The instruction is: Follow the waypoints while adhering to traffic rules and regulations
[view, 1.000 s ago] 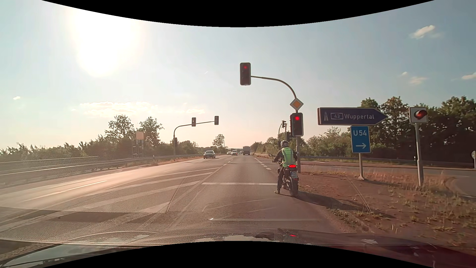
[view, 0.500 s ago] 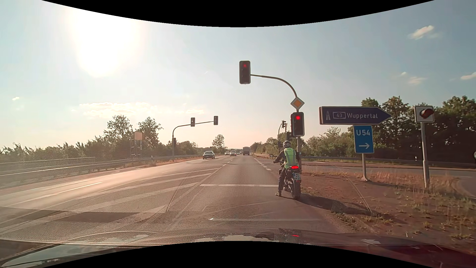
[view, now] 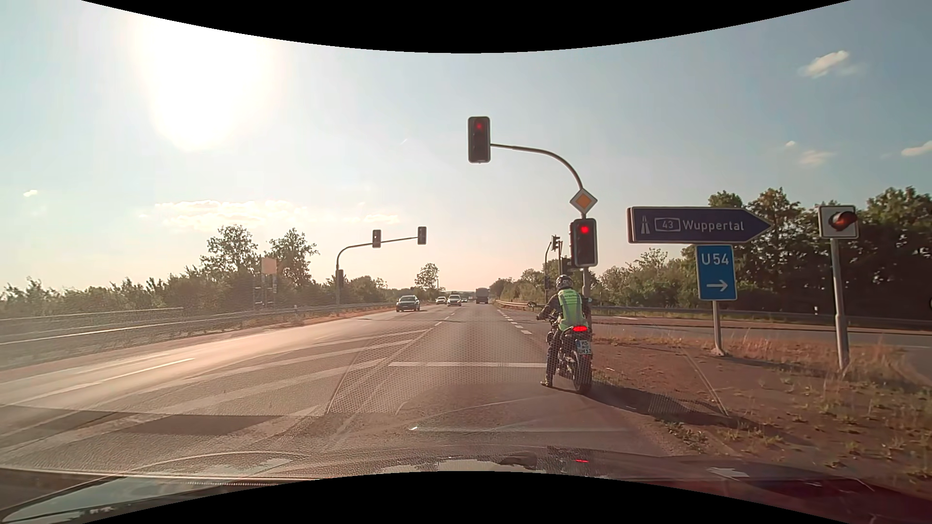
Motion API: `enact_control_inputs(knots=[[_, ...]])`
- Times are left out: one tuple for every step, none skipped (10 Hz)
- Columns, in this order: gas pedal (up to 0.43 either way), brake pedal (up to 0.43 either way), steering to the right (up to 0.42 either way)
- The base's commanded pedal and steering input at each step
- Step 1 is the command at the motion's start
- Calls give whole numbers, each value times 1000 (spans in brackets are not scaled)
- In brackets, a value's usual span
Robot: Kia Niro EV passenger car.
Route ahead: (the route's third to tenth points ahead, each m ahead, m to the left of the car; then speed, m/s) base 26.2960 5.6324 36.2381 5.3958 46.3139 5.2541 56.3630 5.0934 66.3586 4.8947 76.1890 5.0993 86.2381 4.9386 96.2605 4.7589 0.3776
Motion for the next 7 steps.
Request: enact_control_inputs(knots=[[0, 0, 5], [0, 0, 2], [0, 0, 1], [0, 0, 1], [0, 0, 1], [0, 0, 2], [0, 0, 1]])
